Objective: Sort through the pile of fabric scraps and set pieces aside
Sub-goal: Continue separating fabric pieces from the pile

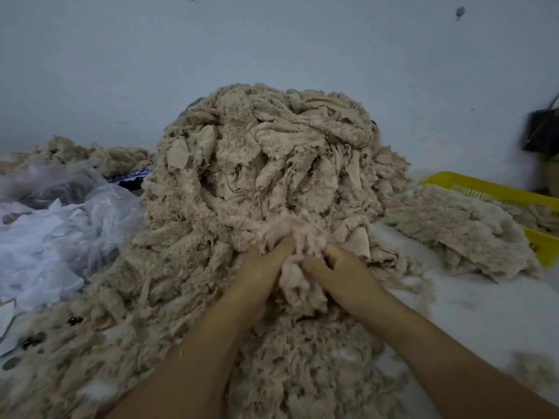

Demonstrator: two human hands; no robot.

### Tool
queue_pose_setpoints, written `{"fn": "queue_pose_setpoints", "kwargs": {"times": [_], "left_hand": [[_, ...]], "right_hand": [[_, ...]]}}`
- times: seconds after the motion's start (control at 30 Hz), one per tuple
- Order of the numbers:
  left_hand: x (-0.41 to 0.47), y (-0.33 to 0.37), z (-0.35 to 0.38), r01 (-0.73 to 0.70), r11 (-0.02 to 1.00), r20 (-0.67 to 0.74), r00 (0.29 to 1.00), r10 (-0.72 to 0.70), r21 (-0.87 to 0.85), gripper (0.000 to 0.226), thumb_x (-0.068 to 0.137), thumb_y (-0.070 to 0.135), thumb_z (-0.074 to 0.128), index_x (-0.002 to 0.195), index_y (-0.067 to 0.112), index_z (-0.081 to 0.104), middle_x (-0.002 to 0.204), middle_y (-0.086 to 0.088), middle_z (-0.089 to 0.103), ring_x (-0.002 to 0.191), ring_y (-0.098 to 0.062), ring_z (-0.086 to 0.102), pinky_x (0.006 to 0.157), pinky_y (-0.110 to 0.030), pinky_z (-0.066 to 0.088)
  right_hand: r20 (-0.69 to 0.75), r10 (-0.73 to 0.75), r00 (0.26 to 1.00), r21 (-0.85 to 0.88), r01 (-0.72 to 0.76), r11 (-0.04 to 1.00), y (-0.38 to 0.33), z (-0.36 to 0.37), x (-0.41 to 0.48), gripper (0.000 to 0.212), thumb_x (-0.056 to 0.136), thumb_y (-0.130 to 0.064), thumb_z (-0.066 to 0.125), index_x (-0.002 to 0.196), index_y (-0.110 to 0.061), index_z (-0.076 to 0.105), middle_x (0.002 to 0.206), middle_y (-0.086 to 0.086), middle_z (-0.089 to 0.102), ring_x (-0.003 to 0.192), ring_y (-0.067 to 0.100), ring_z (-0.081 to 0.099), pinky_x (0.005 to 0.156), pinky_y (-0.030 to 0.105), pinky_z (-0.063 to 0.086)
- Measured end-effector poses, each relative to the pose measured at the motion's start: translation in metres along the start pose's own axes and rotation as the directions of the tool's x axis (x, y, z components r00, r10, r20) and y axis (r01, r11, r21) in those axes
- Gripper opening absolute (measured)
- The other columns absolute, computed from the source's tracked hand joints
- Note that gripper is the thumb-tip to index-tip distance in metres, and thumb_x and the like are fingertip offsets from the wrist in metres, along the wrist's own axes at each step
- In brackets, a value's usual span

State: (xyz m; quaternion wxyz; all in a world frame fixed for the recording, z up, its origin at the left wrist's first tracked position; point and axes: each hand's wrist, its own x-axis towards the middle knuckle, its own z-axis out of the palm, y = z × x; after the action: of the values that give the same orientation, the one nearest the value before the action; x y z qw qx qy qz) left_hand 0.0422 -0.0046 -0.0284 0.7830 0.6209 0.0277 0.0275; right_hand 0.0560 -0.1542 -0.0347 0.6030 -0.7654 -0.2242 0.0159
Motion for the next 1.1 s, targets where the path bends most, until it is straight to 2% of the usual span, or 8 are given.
{"fn": "queue_pose_setpoints", "kwargs": {"times": [0.07, 0.17, 0.37, 0.5, 0.57, 0.67, 0.87, 1.1], "left_hand": [[0.000, 0.001, -0.003, 0.092, 0.995, 0.007, 0.996, -0.092, -0.049, 0.075, 0.070, 0.050, 0.083, 0.128, 0.007, 0.062, 0.117, -0.012, 0.073, 0.104, -0.026, 0.071, 0.086, -0.040, 0.060], [0.002, 0.004, -0.003, 0.101, 0.983, 0.046, 0.994, -0.095, -0.151, 0.057, 0.075, 0.047, 0.074, 0.120, 0.011, 0.070, 0.112, -0.010, 0.075, 0.104, -0.025, 0.072, 0.080, -0.037, 0.060], [0.014, 0.002, -0.008, -0.145, 0.989, -0.099, 0.985, 0.145, 0.008, 0.028, 0.097, 0.040, 0.055, 0.087, 0.032, 0.080, 0.094, 0.008, 0.076, 0.083, -0.009, 0.069, 0.074, -0.024, 0.056], [0.013, -0.005, -0.008, -0.191, 0.921, -0.087, 0.969, 0.233, 0.340, 0.028, 0.102, 0.032, 0.051, 0.089, 0.044, 0.073, 0.094, 0.011, 0.073, 0.074, -0.003, 0.067, 0.061, -0.014, 0.050], [0.014, -0.008, -0.011, -0.226, 0.856, -0.016, 0.964, 0.264, 0.465, 0.020, 0.101, 0.036, 0.052, 0.110, 0.049, 0.064, 0.117, 0.019, 0.065, 0.086, -0.002, 0.067, 0.069, -0.015, 0.051], [0.015, -0.014, -0.012, -0.256, 0.752, 0.186, 0.966, 0.180, 0.608, 0.050, 0.100, 0.043, 0.053, 0.146, 0.051, 0.035, 0.143, 0.032, 0.034, 0.125, -0.003, 0.046, 0.100, -0.025, 0.043], [0.019, -0.020, -0.007, -0.244, 0.510, 0.202, 0.970, 0.137, 0.825, 0.029, 0.101, 0.033, 0.054, 0.127, 0.022, 0.059, 0.119, 0.007, 0.052, 0.103, -0.008, 0.050, 0.070, -0.007, 0.035], [0.018, -0.007, -0.018, -0.148, 0.682, -0.165, 0.913, 0.372, 0.716, 0.008, 0.096, 0.014, 0.054, 0.098, 0.022, 0.052, 0.093, -0.002, 0.056, 0.074, -0.016, 0.055, 0.058, -0.029, 0.041]], "right_hand": [[0.033, 0.004, 0.999, 0.058, -0.006, 0.998, 0.005, -0.002, -0.001, 0.020, 0.094, -0.040, 0.061, 0.075, -0.036, 0.059, 0.067, -0.031, 0.063, 0.063, -0.013, 0.059, 0.055, 0.008, 0.045], [0.063, 0.099, 0.993, 0.173, -0.108, 0.979, 0.000, -0.006, -0.002, 0.018, 0.090, -0.046, 0.064, 0.074, -0.037, 0.066, 0.069, -0.016, 0.068, 0.064, 0.002, 0.065, 0.057, 0.020, 0.051], [-0.465, 0.222, 0.857, 0.775, 0.273, 0.570, -0.010, -0.060, 0.008, 0.053, 0.095, -0.058, 0.046, 0.128, -0.017, 0.053, 0.112, -0.001, 0.066, 0.096, 0.013, 0.072, 0.080, 0.027, 0.058], [-0.478, 0.140, 0.867, 0.026, -0.145, 0.989, 0.008, -0.037, 0.006, 0.032, 0.099, -0.048, 0.051, 0.117, -0.023, 0.060, 0.104, -0.001, 0.066, 0.078, 0.002, 0.066, 0.068, 0.020, 0.049], [-0.351, -0.023, 0.936, -0.417, -0.134, 0.899, 0.016, -0.029, 0.010, 0.031, 0.099, -0.039, 0.053, 0.126, -0.024, 0.057, 0.126, -0.001, 0.052, 0.103, 0.005, 0.057, 0.084, 0.022, 0.047], [-0.194, 0.118, 0.974, -0.731, -0.224, 0.645, 0.026, -0.025, 0.013, 0.054, 0.095, -0.040, 0.055, 0.144, -0.023, 0.041, 0.142, 0.002, 0.038, 0.132, 0.023, 0.033, 0.108, 0.035, 0.031], [-0.241, 0.046, 0.969, -0.730, -0.212, 0.650, 0.027, -0.028, 0.012, 0.019, 0.097, -0.022, 0.053, 0.114, -0.024, 0.062, 0.104, -0.003, 0.049, 0.108, 0.020, 0.047, 0.084, 0.031, 0.039], [-0.423, -0.215, 0.880, -0.539, -0.054, 0.841, 0.012, -0.023, 0.008, 0.012, 0.100, -0.013, 0.046, 0.103, -0.023, 0.052, 0.095, -0.004, 0.052, 0.085, 0.017, 0.050, 0.065, 0.028, 0.032]]}}
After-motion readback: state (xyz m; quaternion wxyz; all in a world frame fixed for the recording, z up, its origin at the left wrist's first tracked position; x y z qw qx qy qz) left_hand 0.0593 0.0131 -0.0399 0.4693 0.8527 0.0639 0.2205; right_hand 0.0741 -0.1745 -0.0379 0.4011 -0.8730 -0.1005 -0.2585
